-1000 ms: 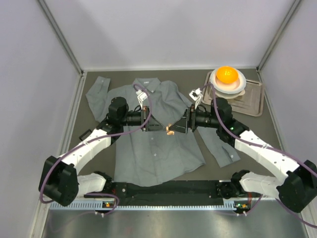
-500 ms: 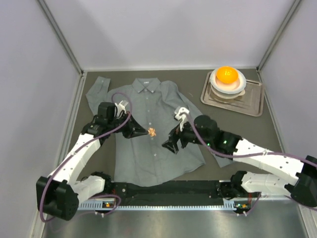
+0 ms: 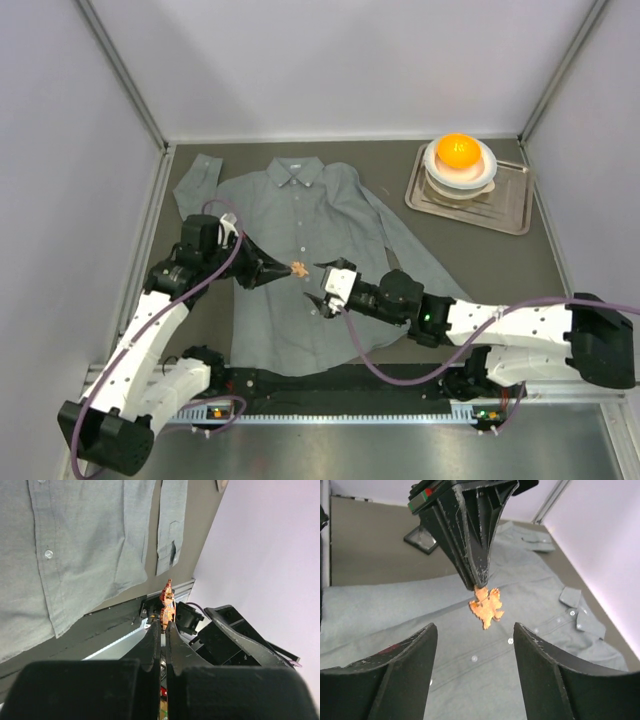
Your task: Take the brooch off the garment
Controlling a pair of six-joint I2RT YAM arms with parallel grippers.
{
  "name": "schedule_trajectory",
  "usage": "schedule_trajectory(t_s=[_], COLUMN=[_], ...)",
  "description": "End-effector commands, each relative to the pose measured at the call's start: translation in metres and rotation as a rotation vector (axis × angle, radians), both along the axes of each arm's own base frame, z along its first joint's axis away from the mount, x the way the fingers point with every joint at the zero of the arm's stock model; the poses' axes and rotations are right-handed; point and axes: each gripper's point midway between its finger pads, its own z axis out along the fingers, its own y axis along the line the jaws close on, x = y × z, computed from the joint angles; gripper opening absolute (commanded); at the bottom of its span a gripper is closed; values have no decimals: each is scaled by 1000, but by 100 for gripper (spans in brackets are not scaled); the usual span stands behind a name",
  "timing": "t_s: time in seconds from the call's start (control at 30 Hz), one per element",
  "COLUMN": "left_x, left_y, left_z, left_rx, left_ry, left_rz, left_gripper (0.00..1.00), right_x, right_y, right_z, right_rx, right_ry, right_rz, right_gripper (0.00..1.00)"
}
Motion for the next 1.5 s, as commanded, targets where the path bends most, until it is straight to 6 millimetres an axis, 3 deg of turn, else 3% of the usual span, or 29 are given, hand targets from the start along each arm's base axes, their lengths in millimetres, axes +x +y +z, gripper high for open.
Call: schedule_trajectory(t_s=[0.0,0.33,0.5,0.77,1.2,1.47], left_x=[-4,-7,-6,-4,-7,-9], left_y=[-1,-2,-1,-1,-1,-2], left_z=[19,29,29,34,40,35], left_rx=[-57,-88,-83,-94,-111,-129], left_ry=[11,43,52,55,68,106], left_rz=[36,60,69,85,98,103], left_gripper=[0,0,0,0,0,0], right_x=[2,14,16,17,18,23], right_y=[15,20,21,21,29,32], right_z=[46,31,24,21,31,38], right_rx=[122,59,18,19,51,51], right_ry=[-172,-247,-263,-261,-284,-330], right_rz=[2,-53,-54,-65,-100,-148], right_gripper=[59,33,26,24,7,15])
